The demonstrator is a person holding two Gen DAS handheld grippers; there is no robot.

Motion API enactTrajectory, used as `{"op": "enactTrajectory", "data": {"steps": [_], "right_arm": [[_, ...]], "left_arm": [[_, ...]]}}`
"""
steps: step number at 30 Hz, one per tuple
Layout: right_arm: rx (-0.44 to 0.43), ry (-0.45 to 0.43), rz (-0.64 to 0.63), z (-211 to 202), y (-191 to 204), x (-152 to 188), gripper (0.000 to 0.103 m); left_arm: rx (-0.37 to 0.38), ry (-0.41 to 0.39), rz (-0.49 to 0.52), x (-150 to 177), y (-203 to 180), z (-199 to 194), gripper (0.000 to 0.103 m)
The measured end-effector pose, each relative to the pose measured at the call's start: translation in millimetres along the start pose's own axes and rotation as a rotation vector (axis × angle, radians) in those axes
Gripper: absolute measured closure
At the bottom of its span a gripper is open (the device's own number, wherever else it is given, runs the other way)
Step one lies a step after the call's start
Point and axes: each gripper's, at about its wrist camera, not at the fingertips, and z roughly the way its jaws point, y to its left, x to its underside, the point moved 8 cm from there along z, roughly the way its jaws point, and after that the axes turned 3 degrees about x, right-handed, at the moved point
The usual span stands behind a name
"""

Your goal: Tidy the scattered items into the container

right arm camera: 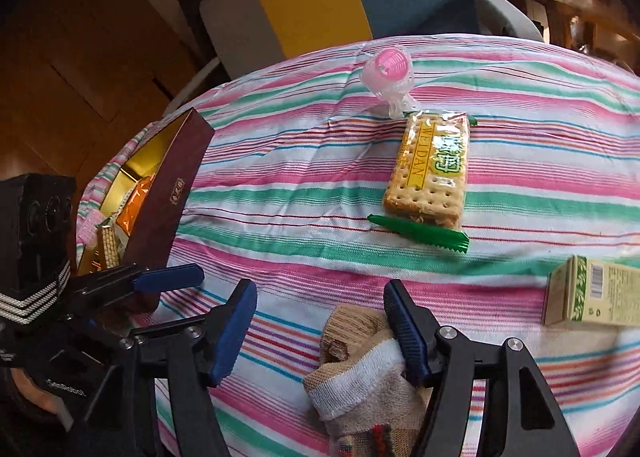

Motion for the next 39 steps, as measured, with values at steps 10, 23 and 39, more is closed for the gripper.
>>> {"op": "enactTrajectory", "data": {"steps": [10, 23, 39], "right_arm": [[0.259, -0.199, 0.223, -92.2, -93.5, -2.0, 0.021], [0.248, -0.133, 0.356, -68.3, -172.0, -27.2, 0.022], [0.094, -0.046, 0.263, -65.3, -105.3, 31.5, 0.041]], "left_arm": [[0.079, 0.016, 0.074, 2.1, -40.2, 1.3, 0.020], [-0.003, 0.000, 0.383, -13.1, -127.3, 36.3, 0.020], [-0.015, 0.124, 0.386, 14.9, -66.0, 29.2, 0.019]]}}
